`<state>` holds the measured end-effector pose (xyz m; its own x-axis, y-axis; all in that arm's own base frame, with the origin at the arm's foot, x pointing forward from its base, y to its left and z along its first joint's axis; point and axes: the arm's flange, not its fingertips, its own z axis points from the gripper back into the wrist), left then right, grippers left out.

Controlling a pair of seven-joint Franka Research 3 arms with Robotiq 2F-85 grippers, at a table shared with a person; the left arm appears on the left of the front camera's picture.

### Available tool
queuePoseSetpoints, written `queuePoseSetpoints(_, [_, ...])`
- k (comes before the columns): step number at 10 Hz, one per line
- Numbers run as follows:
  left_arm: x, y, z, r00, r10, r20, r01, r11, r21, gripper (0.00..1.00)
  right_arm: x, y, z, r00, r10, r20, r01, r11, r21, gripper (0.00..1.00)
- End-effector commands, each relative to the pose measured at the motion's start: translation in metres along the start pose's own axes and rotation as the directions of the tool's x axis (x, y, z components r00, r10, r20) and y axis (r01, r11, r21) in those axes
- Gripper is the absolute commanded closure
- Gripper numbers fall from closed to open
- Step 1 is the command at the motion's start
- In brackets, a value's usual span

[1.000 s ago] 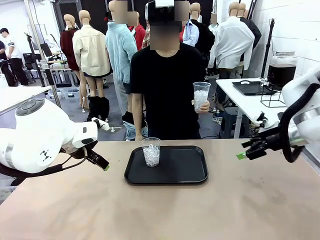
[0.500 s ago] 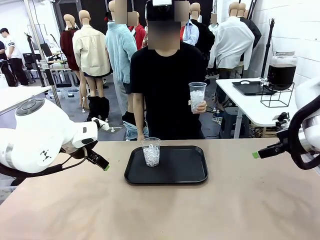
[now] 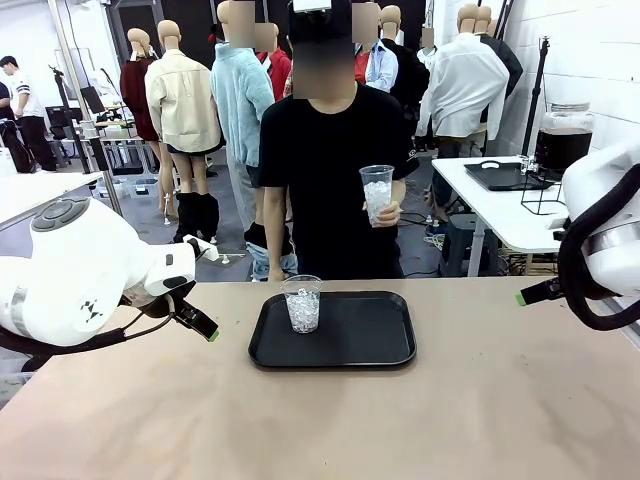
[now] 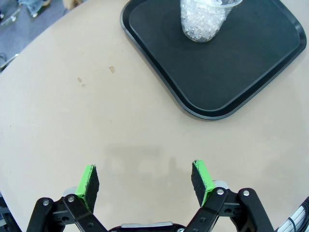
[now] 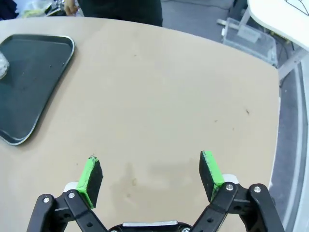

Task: Pour the drink into the iced cup.
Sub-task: Pick up the iced cup indicated by the human and present it to them.

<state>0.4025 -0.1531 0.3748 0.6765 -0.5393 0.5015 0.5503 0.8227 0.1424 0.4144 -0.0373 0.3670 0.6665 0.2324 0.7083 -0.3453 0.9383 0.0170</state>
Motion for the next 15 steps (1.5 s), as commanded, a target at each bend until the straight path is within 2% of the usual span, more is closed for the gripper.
queuePoseSetpoints(1, [-0.001, 0.002, 0.001, 1.000, 0.004, 0.002, -0.004, 1.000, 0.000, 0.00, -0.002, 0.016, 0.044, 0.997, -0.008, -0.073, 0.008, 1.000, 0.002, 0.00])
queuePoseSetpoints(2, [-0.001, 0.002, 0.001, 1.000, 0.004, 0.002, -0.004, 1.000, 0.000, 0.00, -0.001, 0.017, 0.043, 0.996, 0.001, -0.087, 0.000, 1.000, 0.005, 0.00])
queuePoseSetpoints(3, [-0.001, 0.002, 0.001, 1.000, 0.004, 0.002, -0.004, 1.000, 0.000, 0.00, 0.003, 0.002, -0.002, 1.000, 0.005, -0.019, -0.005, 1.000, 0.003, 0.00])
queuePoseSetpoints(15, [-0.001, 0.002, 0.001, 1.000, 0.004, 0.002, -0.004, 1.000, 0.000, 0.00, 0.003, 0.002, -0.002, 1.000, 0.005, -0.019, -0.005, 1.000, 0.003, 0.00])
